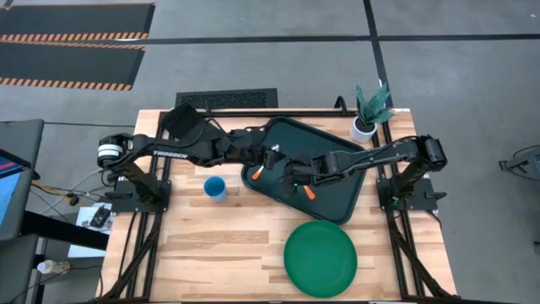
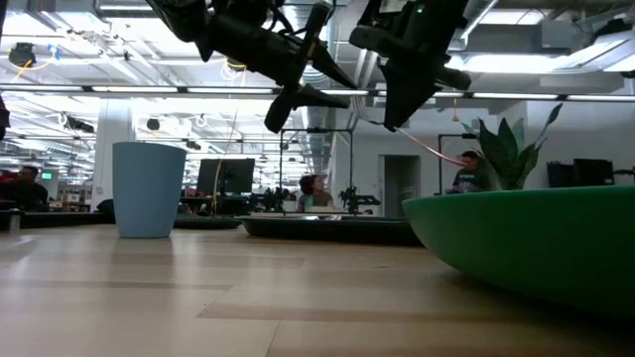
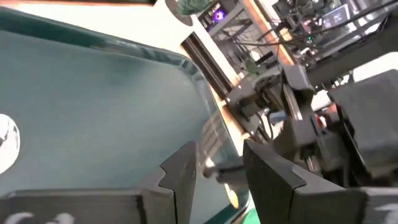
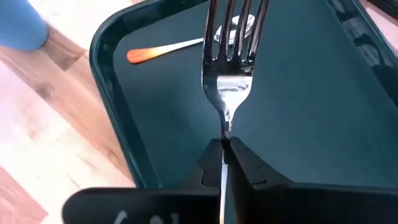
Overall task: Pick and place plate/cup/fork/spoon on tray
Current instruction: Put the orange fork on the right side of the spoon on the black serving tray
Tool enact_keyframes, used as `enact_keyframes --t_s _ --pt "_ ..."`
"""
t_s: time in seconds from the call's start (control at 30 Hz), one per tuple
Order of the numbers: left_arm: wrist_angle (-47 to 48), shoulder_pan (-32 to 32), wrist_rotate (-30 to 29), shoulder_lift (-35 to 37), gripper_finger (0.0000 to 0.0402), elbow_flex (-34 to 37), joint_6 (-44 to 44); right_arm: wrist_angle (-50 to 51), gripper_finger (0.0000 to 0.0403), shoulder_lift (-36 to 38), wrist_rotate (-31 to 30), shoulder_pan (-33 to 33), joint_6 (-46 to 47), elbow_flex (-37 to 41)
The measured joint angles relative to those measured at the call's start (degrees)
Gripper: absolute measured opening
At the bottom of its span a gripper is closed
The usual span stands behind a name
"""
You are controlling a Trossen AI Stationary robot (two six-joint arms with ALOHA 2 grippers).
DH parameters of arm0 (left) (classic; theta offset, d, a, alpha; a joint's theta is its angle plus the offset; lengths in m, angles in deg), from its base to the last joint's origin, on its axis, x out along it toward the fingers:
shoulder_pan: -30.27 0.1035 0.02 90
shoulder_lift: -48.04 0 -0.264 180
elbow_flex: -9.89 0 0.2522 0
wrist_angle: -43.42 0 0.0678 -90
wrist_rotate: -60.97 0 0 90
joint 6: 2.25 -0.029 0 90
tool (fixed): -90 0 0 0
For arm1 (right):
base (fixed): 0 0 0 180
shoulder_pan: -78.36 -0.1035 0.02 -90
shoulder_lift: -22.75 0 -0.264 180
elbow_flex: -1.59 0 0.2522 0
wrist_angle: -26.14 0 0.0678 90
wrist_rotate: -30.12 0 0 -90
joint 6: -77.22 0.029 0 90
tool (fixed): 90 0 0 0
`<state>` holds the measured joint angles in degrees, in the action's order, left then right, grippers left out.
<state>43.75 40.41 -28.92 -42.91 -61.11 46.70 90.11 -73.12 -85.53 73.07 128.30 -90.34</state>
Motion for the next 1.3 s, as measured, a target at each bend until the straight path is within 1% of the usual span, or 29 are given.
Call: enact_keyframes --t_s 0.27,0.43,0.5,0.57,0.73,0.77,0.93,1.03,1.1,1.2,1.3 --pt "1.20 -0.43 -3.73 -0.08 0.0119 0.00 -0.68 -3.33 0.0021 0.00 0.12 1.00 -2.02 0.00" --pt "0.75 -0.46 -4.13 -0.10 0.0115 0.00 -1.44 -4.32 0.0023 0.02 0.33 0.98 -2.04 0.00" --pt "0.81 -0.45 -4.41 -0.12 0.0104 0.00 -1.98 -4.47 0.0023 0.01 0.35 0.98 -2.04 0.00" --pt "0.81 -0.45 -4.45 -0.12 0.0084 0.00 -2.63 -4.49 0.0022 0.00 0.41 0.98 -2.04 0.00" --pt "0.86 -0.47 -5.52 -0.12 0.0014 0.00 -4.23 -4.49 0.0023 0.02 0.48 0.95 -2.02 0.00" --pt "0.88 -0.45 -5.74 -0.14 0.0008 0.00 -4.63 -4.51 0.0025 0.02 0.48 0.93 -2.02 0.00" --pt "1.20 -0.36 -6.13 -0.21 0.0002 0.00 -6.33 -5.10 0.0041 0.04 0.54 0.93 -2.37 -0.02" --pt "1.88 0.82 -2.78 -0.21 0.0000 0.00 -11.06 -5.19 0.0066 0.04 1.18 0.44 -3.18 -0.02" --pt "3.09 2.37 1.36 -0.21 0.0000 0.00 -13.61 -4.02 0.0091 0.64 1.66 0.11 -3.16 -0.02" --pt "4.76 5.49 9.27 -0.18 0.0000 0.00 -16.64 -2.09 0.0138 2.65 1.62 -0.83 -3.14 -0.07" --pt "6.87 8.82 14.80 -0.18 0.0000 0.00 -18.59 2.15 0.0188 5.39 1.59 -1.98 -2.56 -0.07"
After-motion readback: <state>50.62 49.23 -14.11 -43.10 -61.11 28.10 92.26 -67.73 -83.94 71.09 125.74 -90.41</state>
